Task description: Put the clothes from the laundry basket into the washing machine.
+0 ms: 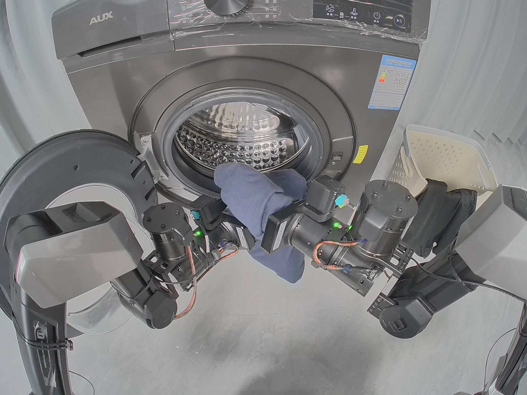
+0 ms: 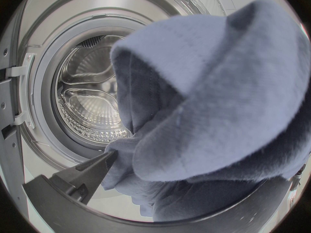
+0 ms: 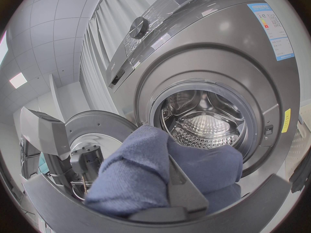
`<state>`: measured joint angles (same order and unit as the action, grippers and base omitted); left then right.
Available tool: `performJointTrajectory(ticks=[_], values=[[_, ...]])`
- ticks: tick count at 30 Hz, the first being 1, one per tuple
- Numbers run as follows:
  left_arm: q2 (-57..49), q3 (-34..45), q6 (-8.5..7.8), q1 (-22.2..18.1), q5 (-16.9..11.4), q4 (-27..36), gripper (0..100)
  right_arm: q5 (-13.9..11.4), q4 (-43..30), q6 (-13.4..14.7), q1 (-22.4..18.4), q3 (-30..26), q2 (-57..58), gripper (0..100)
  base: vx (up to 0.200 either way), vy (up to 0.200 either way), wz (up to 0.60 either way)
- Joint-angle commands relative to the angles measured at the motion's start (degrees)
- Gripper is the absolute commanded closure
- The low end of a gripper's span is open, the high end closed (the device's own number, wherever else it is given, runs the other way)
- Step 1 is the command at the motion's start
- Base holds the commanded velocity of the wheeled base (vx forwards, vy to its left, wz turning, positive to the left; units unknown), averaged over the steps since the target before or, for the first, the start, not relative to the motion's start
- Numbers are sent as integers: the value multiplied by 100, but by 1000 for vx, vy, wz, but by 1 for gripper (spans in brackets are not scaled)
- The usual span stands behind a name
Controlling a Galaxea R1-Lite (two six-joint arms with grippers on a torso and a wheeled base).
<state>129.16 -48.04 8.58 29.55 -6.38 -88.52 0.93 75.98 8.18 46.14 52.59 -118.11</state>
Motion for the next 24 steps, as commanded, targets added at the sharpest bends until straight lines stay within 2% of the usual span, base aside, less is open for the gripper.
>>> performJointTrajectory(ticks=[1, 2, 3, 11, 15, 18, 24], values=[[30, -65, -32, 16, 5, 1, 0, -5, 13, 8, 44, -47, 43, 100, 0, 0, 0], [30, -65, -50, 24, 5, 1, 0, -5, 22, 8, 44, -73, 60, 100, 0, 0, 0], [30, -74, -76, 33, -4, 1, 100, -5, 39, 8, 53, -82, 69, 100, 0, 0, 0], [-66, -135, -58, 24, 22, -8, 100, 4, 48, 17, -53, -249, 201, 100, 0, 0, 0], [-348, -21, -41, -11, 181, -8, 100, 145, -31, 8, -325, -443, 298, 100, 0, 0, 0], [-646, 199, -23, -11, 277, -8, 100, 153, -40, 8, -466, -689, 280, 100, 0, 0, 0], [-1156, 524, -14, 42, 286, 1, 100, 145, 31, -9, -369, -829, 43, 100, 0, 0, 0]])
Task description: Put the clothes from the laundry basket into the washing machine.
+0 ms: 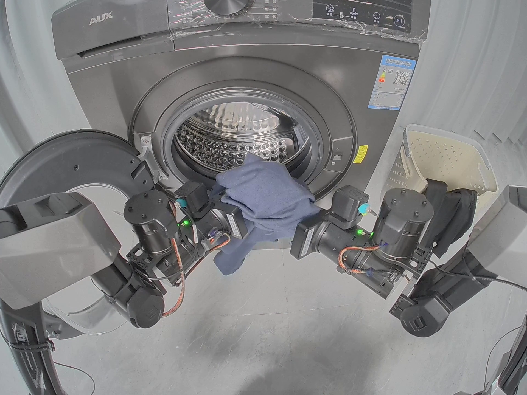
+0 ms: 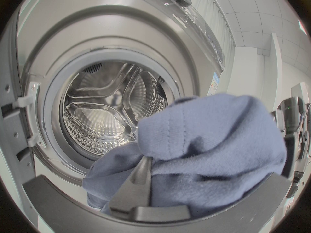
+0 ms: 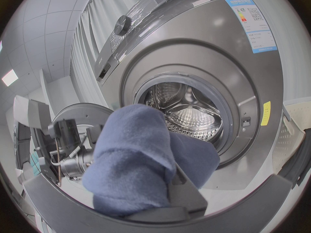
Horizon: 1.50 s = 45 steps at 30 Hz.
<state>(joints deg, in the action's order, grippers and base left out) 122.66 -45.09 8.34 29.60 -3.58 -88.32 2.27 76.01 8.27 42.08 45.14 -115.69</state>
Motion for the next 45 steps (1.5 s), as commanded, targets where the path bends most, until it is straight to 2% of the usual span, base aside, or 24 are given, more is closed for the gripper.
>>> performJointTrajectory(ticks=[1, 8, 9, 12, 14, 15, 16, 19, 22, 26, 30, 32, 34, 40, 45], values=[[-550, 255, 10, 37, 7, -19, 100, 11, 28, -18, 55, -67, -235, 100, 0, 0, 0], [-832, 501, 27, 90, 95, -27, 100, -42, 248, -27, 248, 65, -358, 100, 0, 0, 0], [-867, 537, 27, 108, 104, -27, 100, -42, 274, -18, 292, 56, -340, 0, 0, 0, 0], [-990, 660, 63, 116, 112, -27, 100, -42, 292, -9, 362, -67, -252, 0, 0, 0, 0], [-1148, 871, 54, 116, 139, -27, 100, -69, 301, -44, 371, -427, 2, 0, 0, 0, 0], [-1148, 871, 54, 116, 139, -27, 100, -69, 301, -44, 371, -427, 2, 0, 0, 0, 0], [-1377, 1108, 71, 116, 147, -27, 100, -200, 301, -106, 371, -946, 301, 0, 0, 0, 0], [-1667, 1539, 71, 116, 130, -27, 100, -561, 520, -211, 353, -1754, 679, 0, 0, 0, 0], [-1878, 1723, 80, 99, 104, -27, 100, -710, 793, -211, 274, -2396, 908, 0, 0, 0, 0], [-1957, 1811, -8, 46, 156, -19, 100, -772, 1215, -62, 151, -2879, 1057, 0, 0, 0, 0], [-2009, 1996, -96, -95, 165, -1, 100, -728, 1232, -18, -306, -2871, 1048, 0, 0, 0, 0], [-1974, 2040, -245, -262, 147, -10, 100, -710, 1232, 8, -306, -2888, 1066, 0, 0, 0, 0], [-1957, 2057, -315, -385, 130, -19, 100, -701, 1232, 26, -315, -2967, 1084, 0, 0, 0, 0], [-2009, 2251, -324, -385, 95, -1, 100, -701, 1241, 35, -446, -2976, 1066, 0, 0, 0, 0], [-1939, 2277, -324, -341, 77, -19, 100, -666, 1241, 44, -473, -2950, 1040, 0, 200, 0, 0]])
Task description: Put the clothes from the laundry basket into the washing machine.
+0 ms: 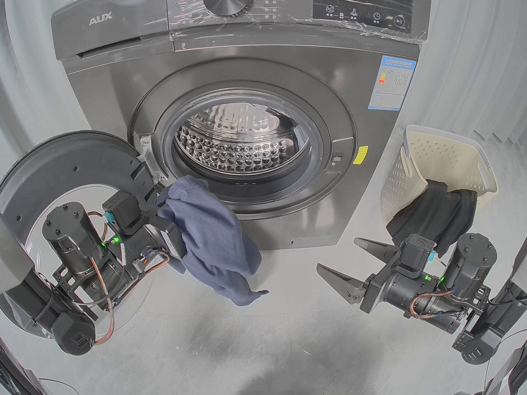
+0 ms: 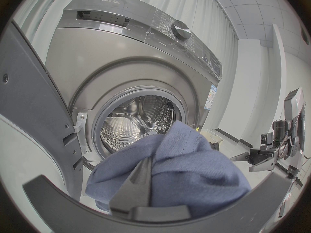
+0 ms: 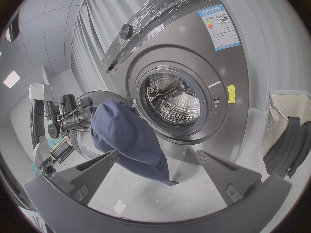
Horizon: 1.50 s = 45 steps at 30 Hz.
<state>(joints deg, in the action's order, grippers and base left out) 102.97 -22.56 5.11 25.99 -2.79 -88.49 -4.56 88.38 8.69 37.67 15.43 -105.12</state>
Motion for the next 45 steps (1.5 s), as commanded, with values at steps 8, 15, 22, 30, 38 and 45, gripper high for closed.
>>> performJointTrajectory(ticks=[8, 15, 22, 30, 38, 45], values=[[249, -11, -36, 196, 42, -10, 100, 104, 4, 10, -40, 39, -17, 0, 200, 0, 0], [364, -108, -63, 249, 33, -10, 100, 113, 4, 10, -40, 47, -9, 0, 200, 0, 0], [513, -134, -80, 310, 51, -10, 100, 113, 4, 10, 39, 56, -9, 0, 114, 0, 0], [1401, -741, -98, 653, 182, -19, 100, 280, -14, 89, 144, 65, 62, 0, 0, 0, 0], [2456, -2006, 34, 688, 200, 25, 100, 289, -5, 115, 258, 47, 71, 0, 0, 0, 0], [3203, -3272, 34, 477, 191, 297, 100, 280, -5, 115, 258, 47, 35, 0, 0, 0, 0]])
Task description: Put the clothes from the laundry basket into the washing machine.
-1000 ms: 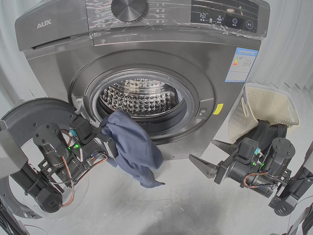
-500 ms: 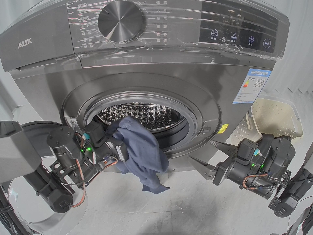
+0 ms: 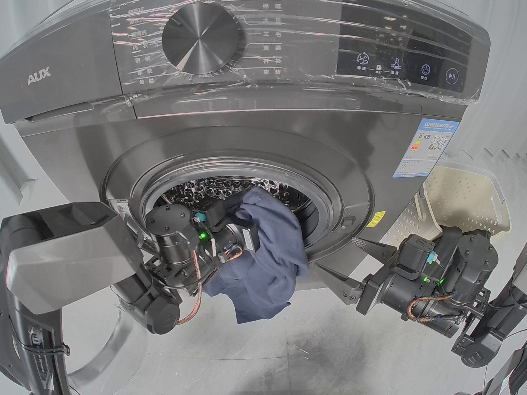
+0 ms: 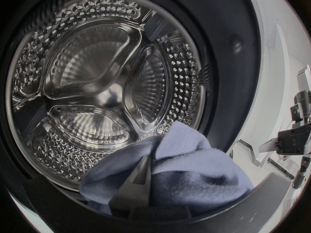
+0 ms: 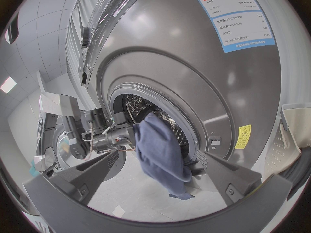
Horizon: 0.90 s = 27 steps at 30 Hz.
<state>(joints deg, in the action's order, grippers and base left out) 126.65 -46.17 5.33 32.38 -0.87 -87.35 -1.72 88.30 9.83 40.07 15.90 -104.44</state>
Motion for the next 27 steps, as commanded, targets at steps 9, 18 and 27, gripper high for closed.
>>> performJointTrajectory(ticks=[9, 18, 27], values=[[1661, -3074, 3, -417, 218, 1018, 100, -4, 3, 2, 18, -8, -33, 0, 0, 0, 0], [2681, -5623, 91, -715, 623, 2029, 100, -13, 3, 2, 18, -25, -59, 0, 0, 0, 0], [2725, -6379, 346, -874, 1203, 2635, 0, -13, 3, 2, 18, -34, -68, 0, 0, 0, 0]])
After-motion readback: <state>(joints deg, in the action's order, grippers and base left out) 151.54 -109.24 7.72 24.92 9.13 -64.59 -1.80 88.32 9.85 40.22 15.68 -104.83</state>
